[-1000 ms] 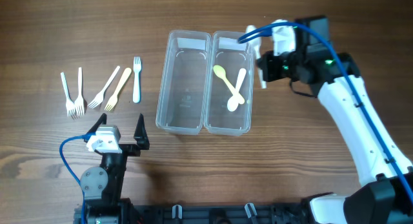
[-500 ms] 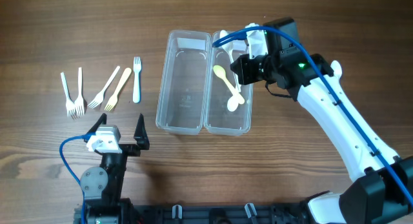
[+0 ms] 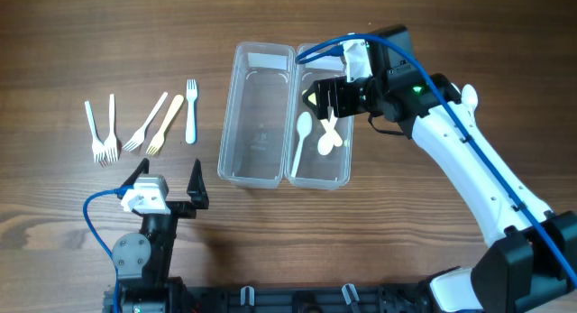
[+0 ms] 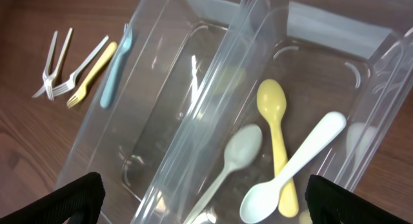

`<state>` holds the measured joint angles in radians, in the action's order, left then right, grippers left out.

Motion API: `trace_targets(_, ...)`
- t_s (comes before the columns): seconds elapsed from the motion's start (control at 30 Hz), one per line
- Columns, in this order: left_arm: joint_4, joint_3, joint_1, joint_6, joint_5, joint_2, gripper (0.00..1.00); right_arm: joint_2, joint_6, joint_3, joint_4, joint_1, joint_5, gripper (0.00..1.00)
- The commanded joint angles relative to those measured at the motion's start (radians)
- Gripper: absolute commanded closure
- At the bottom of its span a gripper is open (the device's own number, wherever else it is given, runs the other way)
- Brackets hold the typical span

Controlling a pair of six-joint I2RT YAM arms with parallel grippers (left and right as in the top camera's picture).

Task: Pack container
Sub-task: 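Lower the white spoon into the right container and open, then return the right gripper to the spoons and grasp another white spoon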

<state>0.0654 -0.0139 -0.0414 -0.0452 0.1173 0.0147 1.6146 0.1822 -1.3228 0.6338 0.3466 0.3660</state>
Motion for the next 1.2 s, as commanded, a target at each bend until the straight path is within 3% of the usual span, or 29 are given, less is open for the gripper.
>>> trace_targets(0.0, -0.002, 0.008, 0.0, 0.015, -0.006, -0.004, 0.0, 0.011, 0.004, 0.001, -0.014, -0.048, -0.002, 0.0)
trace_targets(0.23, -0.002, 0.008, 0.0, 0.015, -0.006, -0.004, 0.0, 0.011, -0.106, 0.001, 0.07, -0.197, -0.034, 0.0)
trace_targets(0.37, -0.002, 0.008, 0.0, 0.015, -0.006, -0.004, 0.0, 0.011, -0.172, 0.001, 0.163, -0.298, -0.235, 0.04)
trace_targets(0.53, -0.002, 0.008, -0.001, 0.015, -0.006, -0.004, 0.0, 0.012, -0.237, 0.001, 0.206, -0.386, -0.469, 0.16)
trace_targets(0.67, -0.002, 0.008, -0.001, 0.015, -0.006, -0.004, 0.0, 0.017, -0.24, 0.001, 0.178, -0.424, -0.497, 0.35)
trace_targets(0.83, -0.002, 0.008, 0.0, 0.015, -0.006, -0.004, 0.0, 0.048, -0.31, 0.001, 0.112, -0.447, -0.531, 0.44)
trace_targets(1.17, -0.002, 0.008, -0.001, 0.015, -0.006, -0.004, 0.0, 0.233, -0.408, 0.001, 0.072, -0.496, -0.553, 0.43)
